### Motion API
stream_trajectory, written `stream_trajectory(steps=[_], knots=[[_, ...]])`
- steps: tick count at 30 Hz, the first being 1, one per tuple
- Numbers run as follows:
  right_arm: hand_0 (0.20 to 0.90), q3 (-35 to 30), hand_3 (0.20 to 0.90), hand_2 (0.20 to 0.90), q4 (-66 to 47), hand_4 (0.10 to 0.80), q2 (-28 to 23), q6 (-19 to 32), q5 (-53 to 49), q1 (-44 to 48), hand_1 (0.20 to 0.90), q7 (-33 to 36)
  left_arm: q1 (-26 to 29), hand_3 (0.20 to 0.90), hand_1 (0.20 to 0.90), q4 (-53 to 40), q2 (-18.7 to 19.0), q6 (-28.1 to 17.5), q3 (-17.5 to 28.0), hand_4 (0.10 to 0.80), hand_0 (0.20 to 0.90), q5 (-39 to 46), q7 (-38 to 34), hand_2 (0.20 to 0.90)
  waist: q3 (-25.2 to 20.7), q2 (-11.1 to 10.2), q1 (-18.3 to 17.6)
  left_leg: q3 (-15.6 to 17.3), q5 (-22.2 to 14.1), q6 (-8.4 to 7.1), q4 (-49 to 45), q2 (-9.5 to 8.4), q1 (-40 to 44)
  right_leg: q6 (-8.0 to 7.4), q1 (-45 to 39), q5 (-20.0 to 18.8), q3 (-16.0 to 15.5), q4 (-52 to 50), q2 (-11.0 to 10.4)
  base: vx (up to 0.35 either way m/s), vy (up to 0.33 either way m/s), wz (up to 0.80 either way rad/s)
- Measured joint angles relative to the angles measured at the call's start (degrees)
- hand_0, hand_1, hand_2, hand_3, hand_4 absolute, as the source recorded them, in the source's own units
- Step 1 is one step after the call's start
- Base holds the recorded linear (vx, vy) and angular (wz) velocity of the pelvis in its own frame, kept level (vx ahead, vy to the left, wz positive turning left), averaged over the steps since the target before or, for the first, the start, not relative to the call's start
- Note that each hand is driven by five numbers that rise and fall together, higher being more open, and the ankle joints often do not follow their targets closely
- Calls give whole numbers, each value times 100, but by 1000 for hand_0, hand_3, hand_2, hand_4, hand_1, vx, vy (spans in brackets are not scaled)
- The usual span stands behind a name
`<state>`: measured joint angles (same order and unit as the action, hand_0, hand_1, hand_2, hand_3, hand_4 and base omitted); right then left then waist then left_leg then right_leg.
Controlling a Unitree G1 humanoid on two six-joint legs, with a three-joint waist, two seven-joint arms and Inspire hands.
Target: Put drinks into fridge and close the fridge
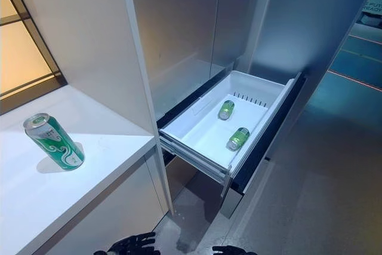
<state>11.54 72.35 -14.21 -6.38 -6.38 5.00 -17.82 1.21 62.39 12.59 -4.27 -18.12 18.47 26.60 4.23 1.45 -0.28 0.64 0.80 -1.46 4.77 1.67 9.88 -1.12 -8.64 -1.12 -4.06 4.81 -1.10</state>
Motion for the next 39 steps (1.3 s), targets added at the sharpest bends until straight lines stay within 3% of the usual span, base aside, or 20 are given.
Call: stream_trajectory(steps=[5,7,10,15,18,20,24,29,35,39], knots=[[900,12,900,900,-85,800,-7,-65,0,-5,900,0,61,900,900,-1045,207,-75,-633,800,900,33,532,900,3,-2,-11,61,-1,1,6,3,-10,-7,40,-16,109,-1,7,-30,0,-7],[900,35,900,900,-139,800,-13,-76,0,-12,900,0,70,900,900,-1707,356,127,-789,800,900,190,759,900,12,-1,-15,97,0,3,7,1,-20,-12,73,-31,142,-1,9,-52,3,-13],[900,37,900,900,-204,800,-22,-97,-3,-27,900,0,161,900,900,-2737,582,658,-820,800,900,541,1319,900,31,-3,-38,136,4,11,14,-2,-26,-19,93,-42,156,-1,4,-47,-5,-6],[900,33,900,900,-290,800,-38,-41,-5,-73,900,1,320,900,900,-5215,1034,2170,-802,800,900,1668,2152,900,60,8,-126,133,4,15,30,-5,-57,-27,91,-43,157,1,1,-12,-25,0],[900,38,900,900,-288,800,-56,75,-7,-89,900,3,507,900,900,-6241,838,2837,-758,800,900,2761,2205,900,83,39,-140,126,3,23,19,-9,-54,-36,85,-64,156,1,-2,21,-63,1],[900,65,900,900,-282,800,-52,129,-11,-91,900,8,625,900,900,-6682,577,2972,-763,800,900,3588,2040,900,87,39,-149,122,2,25,11,-7,-36,-37,69,-65,159,2,0,35,-70,-1],[900,214,900,900,-261,800,-49,198,-65,-93,900,77,998,900,900,-7258,166,2700,-753,800,900,5016,1621,900,93,29,-166,110,1,25,20,-1,19,-49,16,-56,161,28,7,40,-54,-1],[900,435,900,900,-241,800,-36,191,-218,-94,900,199,1406,900,900,-7896,128,1807,-585,800,900,6046,1498,900,88,25,-162,105,-2,27,32,-5,93,-77,-29,-21,167,32,1,6,-7,0],[900,517,900,900,-184,800,23,192,-219,-112,900,254,1483,900,900,-8300,301,698,-530,800,900,5933,1237,900,33,-12,-154,26,1,27,25,-13,103,-69,-110,-28,135,31,-4,12,-15,5],[900,524,900,900,-143,800,57,214,-127,-118,900,283,1494,900,900,-8530,739,-266,-213,800,900,4807,704,900,24,-21,-44,-139,14,12,33,-17,97,-67,-202,0,-56,33,-4,-15,-37,20]])
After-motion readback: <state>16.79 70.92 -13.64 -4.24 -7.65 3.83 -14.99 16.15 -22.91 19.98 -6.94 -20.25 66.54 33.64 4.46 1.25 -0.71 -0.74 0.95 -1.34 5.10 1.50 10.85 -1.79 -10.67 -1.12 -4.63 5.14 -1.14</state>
